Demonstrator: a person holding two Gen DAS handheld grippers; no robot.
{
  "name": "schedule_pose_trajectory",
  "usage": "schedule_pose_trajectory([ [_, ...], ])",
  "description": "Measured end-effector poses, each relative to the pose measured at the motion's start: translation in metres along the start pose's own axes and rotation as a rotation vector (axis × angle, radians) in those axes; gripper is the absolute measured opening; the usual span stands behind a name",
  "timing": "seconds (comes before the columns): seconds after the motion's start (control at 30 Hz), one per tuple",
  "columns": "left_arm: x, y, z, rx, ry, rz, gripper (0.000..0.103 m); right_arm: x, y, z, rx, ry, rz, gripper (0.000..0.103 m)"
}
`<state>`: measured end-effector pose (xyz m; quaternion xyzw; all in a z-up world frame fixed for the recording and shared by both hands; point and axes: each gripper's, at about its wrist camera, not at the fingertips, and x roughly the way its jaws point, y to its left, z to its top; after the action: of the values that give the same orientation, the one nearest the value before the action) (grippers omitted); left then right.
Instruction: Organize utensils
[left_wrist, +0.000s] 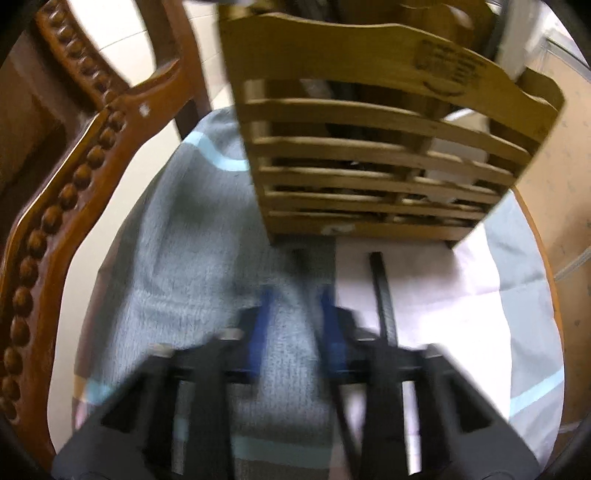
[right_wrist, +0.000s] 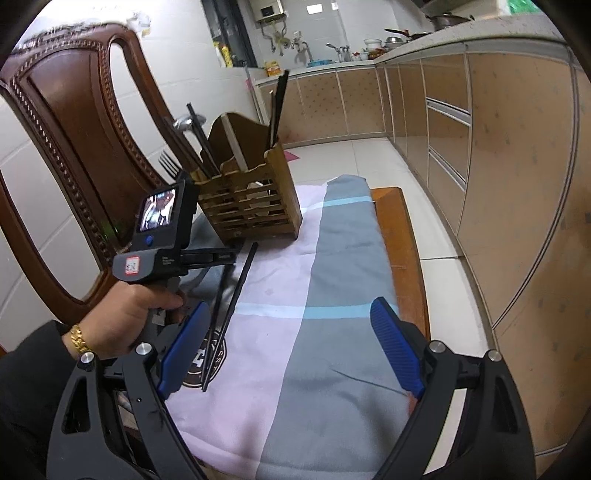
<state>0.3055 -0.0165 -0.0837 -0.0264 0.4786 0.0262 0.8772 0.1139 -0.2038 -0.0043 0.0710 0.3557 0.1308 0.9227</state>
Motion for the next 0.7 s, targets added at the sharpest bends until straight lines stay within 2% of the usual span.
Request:
schedule_pose_trajectory([
  [0.13, -0.005, 0.014, 0.003, -0.020, -0.018, -0.046, 0.006, 0.025, 0.016, 0.013, -0.042, 0.054, -0.006, 0.086],
  [0.23, -0.041, 0.032, 0.004, -0.036, -0.085, -0.077, 0.006, 0.058, 0.028, 0.032, -0.048, 0.100, 0.003, 0.086],
  [0.37, -0.121, 0.049, 0.005, -0.030, -0.248, -0.157, 0.006, 0.112, 0.044, 0.054, -0.041, 0.161, -0.002, 0.086],
  [0.53, -0.205, 0.050, -0.002, -0.002, -0.392, -0.213, 0.006, 0.198, 0.071, 0.065, -0.085, 0.291, -0.075, 0.071],
  [0.67, -0.244, 0.059, -0.007, -0.003, -0.460, -0.231, 0.006, 0.244, 0.087, 0.063, -0.105, 0.369, -0.142, 0.052],
  [0.7, -0.249, 0.063, -0.007, -0.003, -0.468, -0.235, 0.006, 0.248, 0.091, 0.064, -0.120, 0.357, -0.165, 0.046],
])
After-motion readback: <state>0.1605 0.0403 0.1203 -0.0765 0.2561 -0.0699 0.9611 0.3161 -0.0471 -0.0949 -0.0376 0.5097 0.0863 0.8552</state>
